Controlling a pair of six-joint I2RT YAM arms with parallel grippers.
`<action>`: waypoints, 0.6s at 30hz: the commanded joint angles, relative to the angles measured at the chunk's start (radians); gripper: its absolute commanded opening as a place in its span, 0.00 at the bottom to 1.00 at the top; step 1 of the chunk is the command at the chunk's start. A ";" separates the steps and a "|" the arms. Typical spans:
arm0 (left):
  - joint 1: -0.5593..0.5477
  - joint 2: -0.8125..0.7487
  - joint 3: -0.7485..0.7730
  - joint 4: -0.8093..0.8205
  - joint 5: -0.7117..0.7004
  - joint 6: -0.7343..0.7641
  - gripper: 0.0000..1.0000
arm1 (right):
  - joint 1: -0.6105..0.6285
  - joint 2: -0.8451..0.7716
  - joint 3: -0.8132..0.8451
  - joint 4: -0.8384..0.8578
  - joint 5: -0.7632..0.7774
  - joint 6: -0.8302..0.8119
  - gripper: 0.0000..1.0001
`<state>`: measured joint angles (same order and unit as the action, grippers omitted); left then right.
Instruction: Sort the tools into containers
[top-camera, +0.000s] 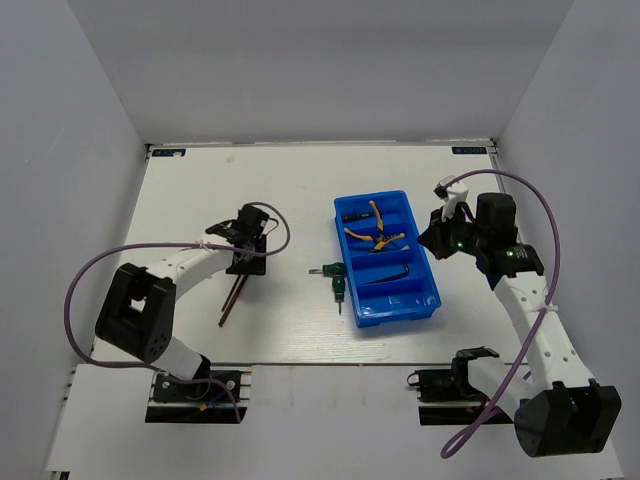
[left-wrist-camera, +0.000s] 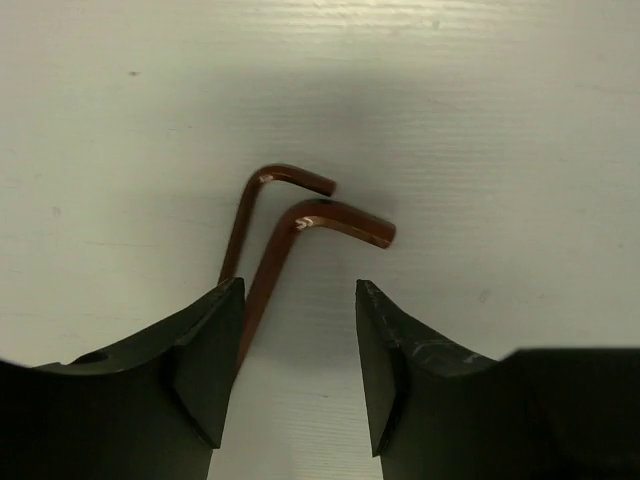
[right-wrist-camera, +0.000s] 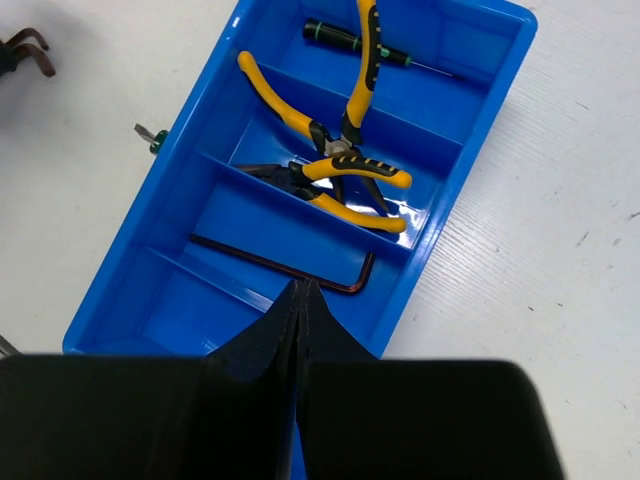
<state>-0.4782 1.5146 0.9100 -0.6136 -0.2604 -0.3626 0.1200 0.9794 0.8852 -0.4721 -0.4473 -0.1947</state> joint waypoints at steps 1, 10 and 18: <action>0.044 -0.022 0.026 0.009 0.065 0.005 0.59 | 0.001 0.001 0.001 -0.002 -0.050 -0.014 0.00; 0.089 0.047 0.026 0.012 0.136 0.067 0.48 | 0.000 0.002 0.004 -0.007 -0.044 -0.015 0.00; 0.098 0.058 0.026 0.021 0.139 0.085 0.45 | 0.001 0.001 0.003 -0.008 -0.041 -0.017 0.00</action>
<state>-0.3931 1.5757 0.9119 -0.6025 -0.1337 -0.2996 0.1200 0.9836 0.8848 -0.4736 -0.4751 -0.1963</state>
